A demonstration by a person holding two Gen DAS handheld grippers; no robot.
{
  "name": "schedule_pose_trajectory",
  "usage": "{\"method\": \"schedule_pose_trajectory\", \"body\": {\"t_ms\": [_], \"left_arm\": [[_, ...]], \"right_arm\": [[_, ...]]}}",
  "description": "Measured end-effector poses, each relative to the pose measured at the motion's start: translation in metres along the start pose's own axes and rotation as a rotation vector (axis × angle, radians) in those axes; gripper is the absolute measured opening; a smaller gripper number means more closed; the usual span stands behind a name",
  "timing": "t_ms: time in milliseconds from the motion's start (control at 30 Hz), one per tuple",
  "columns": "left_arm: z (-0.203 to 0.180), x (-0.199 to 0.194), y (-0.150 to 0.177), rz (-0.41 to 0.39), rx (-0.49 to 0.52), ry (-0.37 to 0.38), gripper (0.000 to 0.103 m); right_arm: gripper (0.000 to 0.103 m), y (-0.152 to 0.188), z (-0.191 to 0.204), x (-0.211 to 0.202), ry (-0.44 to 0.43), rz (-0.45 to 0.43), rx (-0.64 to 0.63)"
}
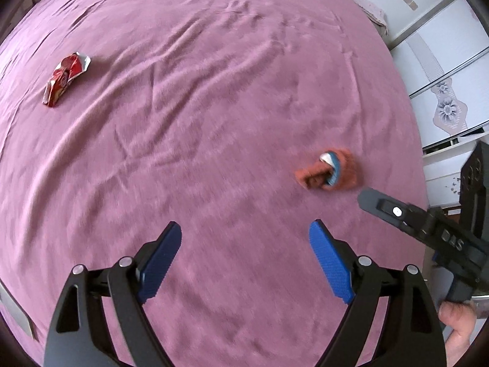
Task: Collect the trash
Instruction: 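Grasp the orange sock with the right tool while the left tool grasps the red wrapper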
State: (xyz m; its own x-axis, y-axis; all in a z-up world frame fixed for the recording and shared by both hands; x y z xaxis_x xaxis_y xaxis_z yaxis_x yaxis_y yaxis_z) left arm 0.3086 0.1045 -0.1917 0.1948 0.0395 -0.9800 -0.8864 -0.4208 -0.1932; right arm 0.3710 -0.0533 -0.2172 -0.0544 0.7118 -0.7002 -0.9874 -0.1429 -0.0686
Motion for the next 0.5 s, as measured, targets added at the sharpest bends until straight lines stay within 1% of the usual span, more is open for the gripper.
{"method": "schedule_pose_trajectory", "body": {"t_ms": [200,233,267,300,367,433,467,500], "left_arm": [[0.023,0.017,-0.024,0.007,0.007,0.015,0.085],[0.027,0.019,-0.027,0.009,0.007,0.017,0.085],[0.033,0.022,-0.03,0.012,0.004,0.018,0.085],[0.038,0.024,-0.033,0.014,0.002,0.018,0.085],[0.054,0.027,-0.04,0.015,-0.012,0.014,0.085],[0.07,0.03,-0.047,0.012,-0.03,0.015,0.085],[0.08,0.031,-0.051,0.011,-0.038,0.013,0.085],[0.088,0.031,-0.055,0.008,-0.045,0.009,0.085]], "right_arm": [[0.074,-0.022,-0.005,0.034,0.05,0.001,0.04],[0.069,-0.024,-0.005,0.04,0.061,0.012,0.042],[0.059,-0.025,-0.005,0.047,0.083,0.027,0.042],[0.056,-0.027,-0.005,0.051,0.105,0.031,0.04],[0.042,-0.026,-0.001,0.057,0.128,0.025,0.038],[0.037,-0.027,0.007,0.06,0.134,0.008,0.037],[0.034,-0.028,0.015,0.063,0.106,0.002,0.043],[0.033,-0.028,0.022,0.067,0.08,-0.003,0.048]]}}
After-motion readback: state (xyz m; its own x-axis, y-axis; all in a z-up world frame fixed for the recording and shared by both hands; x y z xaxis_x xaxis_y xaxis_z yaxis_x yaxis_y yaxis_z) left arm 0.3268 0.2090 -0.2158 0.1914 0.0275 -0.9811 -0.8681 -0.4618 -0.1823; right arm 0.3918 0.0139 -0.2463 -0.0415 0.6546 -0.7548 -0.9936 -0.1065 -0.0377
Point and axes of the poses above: each gripper's, at about its wrist camera, not at the fingertips, and x roughly the way its jaws point, z to its left, y to its underside, the point moved 5 cm from there along x, roughly the way its jaws point, and after that the axes turned 13 degrees about -y, right-handed, at the moved point
